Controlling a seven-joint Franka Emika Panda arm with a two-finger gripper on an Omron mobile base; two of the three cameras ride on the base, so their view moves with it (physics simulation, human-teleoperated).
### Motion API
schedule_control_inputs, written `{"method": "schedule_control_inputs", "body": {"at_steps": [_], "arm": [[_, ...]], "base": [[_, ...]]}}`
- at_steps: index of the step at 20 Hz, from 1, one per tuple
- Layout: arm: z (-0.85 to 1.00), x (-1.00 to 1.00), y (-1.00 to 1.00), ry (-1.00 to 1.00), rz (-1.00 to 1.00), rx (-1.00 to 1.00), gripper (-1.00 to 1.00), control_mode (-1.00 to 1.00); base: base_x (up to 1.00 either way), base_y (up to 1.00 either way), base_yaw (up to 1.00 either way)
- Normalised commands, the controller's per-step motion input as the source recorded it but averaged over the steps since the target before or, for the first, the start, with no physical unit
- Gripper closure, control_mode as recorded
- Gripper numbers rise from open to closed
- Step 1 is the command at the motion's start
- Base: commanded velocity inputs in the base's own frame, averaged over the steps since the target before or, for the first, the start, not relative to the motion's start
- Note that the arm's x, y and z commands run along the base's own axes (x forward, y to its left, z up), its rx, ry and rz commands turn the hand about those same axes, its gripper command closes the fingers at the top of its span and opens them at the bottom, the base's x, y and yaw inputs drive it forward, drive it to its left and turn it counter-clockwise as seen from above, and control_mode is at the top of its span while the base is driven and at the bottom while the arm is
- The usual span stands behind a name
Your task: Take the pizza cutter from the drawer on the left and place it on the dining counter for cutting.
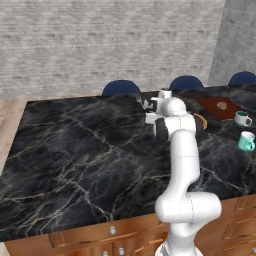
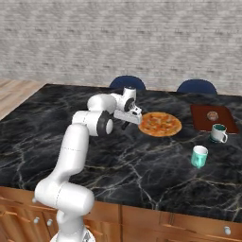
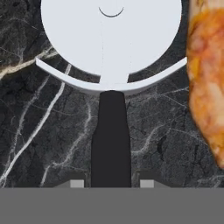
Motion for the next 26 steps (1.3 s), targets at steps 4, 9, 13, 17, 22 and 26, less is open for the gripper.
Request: {"method": "schedule_control_inputs", "body": {"at_steps": [4, 9, 13, 17, 22, 26], "arm": [[0.00, -0.11, 0.00, -0.03, 0.00, 0.00, -1.00, -1.00], [0.00, -0.48, 0.00, -0.11, 0.00, 0.00, -1.00, -1.00], [0.00, -0.93, 0.00, -0.16, 0.00, 0.00, -1.00, -1.00], [0.00, -1.00, 0.13, -0.20, 0.00, -0.02, -1.00, -1.00], [0.25, -1.00, 0.42, -0.23, 0.00, -0.04, -1.00, -1.00], [0.89, -0.77, 0.51, -0.06, 0.00, -0.03, -1.00, -1.00]], "base": [[0.00, 0.00, 0.00], [0.00, 0.00, 0.00], [0.00, 0.00, 0.00], [0.00, 0.00, 0.00], [0.00, 0.00, 0.00], [0.00, 0.00, 0.00]]}}
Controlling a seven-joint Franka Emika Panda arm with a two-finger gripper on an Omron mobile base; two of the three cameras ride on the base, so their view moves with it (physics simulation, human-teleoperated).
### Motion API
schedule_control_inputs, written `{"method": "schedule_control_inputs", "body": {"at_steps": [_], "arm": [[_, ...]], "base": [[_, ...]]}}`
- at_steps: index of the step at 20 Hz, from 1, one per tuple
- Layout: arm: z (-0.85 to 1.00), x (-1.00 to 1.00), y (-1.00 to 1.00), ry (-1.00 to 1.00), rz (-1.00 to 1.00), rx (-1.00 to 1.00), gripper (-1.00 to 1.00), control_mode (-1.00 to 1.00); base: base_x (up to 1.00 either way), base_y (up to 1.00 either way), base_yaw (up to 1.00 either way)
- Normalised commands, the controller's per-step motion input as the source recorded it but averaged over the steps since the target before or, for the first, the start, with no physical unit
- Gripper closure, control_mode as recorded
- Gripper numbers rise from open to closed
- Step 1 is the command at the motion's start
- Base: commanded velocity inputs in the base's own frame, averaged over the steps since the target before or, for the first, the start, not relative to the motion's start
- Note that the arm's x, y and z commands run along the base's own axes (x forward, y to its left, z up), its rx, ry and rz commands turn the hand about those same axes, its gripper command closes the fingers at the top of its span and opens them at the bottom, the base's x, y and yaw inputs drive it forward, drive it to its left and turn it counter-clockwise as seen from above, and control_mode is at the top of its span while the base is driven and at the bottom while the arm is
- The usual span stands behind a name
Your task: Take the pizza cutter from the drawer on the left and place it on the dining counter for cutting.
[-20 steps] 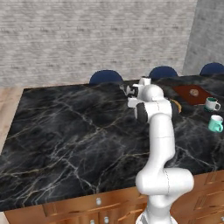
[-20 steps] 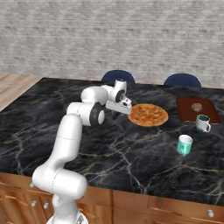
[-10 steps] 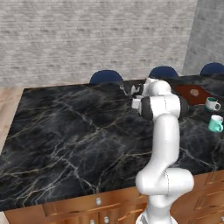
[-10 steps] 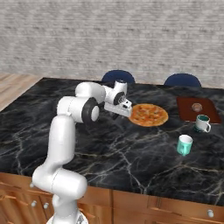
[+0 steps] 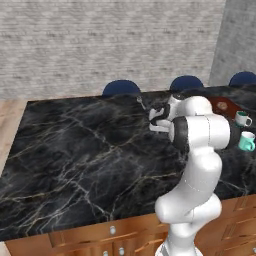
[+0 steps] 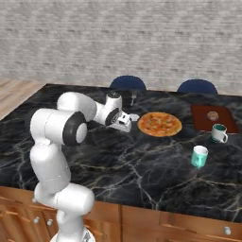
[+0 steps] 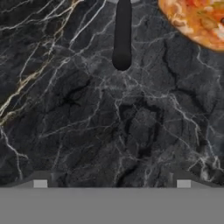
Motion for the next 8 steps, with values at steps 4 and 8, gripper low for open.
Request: {"method": "schedule_control_inputs", "body": {"at_steps": [4, 8], "arm": [[0.97, -0.99, 0.21, 0.05, 0.00, -0.05, -1.00, -1.00], [1.00, -0.78, 0.08, 0.15, 0.00, -0.04, -1.00, -1.00]], "base": [[0.00, 0.00, 0.00], [0.00, 0.00, 0.00]]}}
